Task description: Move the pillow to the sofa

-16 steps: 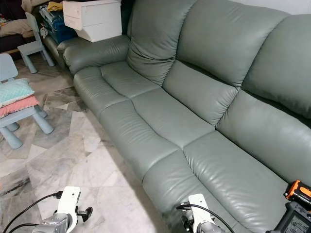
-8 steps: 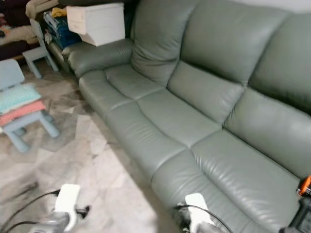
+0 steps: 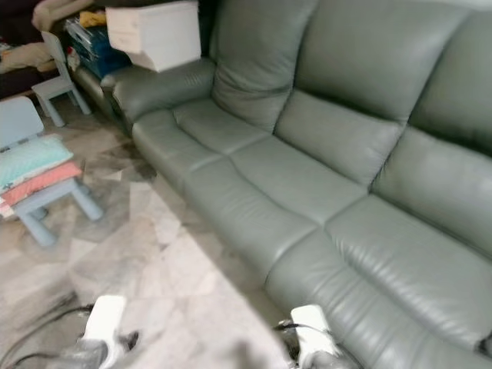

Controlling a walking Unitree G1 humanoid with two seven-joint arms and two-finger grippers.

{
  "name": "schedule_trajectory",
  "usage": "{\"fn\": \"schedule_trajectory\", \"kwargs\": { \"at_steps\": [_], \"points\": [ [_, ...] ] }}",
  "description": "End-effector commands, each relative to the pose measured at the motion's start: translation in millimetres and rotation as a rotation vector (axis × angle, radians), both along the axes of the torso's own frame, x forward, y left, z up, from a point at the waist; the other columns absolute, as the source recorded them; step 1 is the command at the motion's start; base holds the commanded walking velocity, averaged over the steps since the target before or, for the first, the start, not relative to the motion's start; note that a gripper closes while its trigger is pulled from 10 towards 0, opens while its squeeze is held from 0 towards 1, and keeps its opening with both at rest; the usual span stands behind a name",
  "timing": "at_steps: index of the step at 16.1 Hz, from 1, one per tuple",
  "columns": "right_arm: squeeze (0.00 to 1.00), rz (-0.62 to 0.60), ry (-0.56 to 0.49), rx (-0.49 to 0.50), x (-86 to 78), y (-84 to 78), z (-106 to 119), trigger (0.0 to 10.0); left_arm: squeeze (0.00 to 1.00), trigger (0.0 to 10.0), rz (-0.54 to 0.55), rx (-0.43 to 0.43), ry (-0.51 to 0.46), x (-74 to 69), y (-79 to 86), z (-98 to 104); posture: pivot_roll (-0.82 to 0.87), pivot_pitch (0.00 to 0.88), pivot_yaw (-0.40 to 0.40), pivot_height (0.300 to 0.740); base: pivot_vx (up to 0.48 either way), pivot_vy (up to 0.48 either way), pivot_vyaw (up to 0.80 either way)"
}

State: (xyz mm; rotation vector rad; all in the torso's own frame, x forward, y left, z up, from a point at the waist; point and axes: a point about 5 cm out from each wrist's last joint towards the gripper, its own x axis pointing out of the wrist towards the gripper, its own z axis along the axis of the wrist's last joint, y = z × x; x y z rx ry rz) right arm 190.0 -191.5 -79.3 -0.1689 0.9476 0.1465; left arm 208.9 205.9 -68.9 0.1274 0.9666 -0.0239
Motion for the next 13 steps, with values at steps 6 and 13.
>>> {"fn": "schedule_trajectory", "kwargs": {
  "at_steps": [6,13],
  "points": [
    [0.00,0.007,-0.005,0.020,2.7,7.3,0.4,10.0,0.00,10.0,0.000,0.037,0.017,-4.3,11.2,-0.3,-0.06,0.000,0.073,0.740,0.000,0.476,0.00],
    [0.00,0.043,-0.012,0.016,2.7,11.5,0.2,10.0,0.00,10.0,0.009,0.041,0.002,-3.2,12.7,0.7,-0.05,0.000,0.076,0.740,0.000,0.000,0.33]
  ]
}}
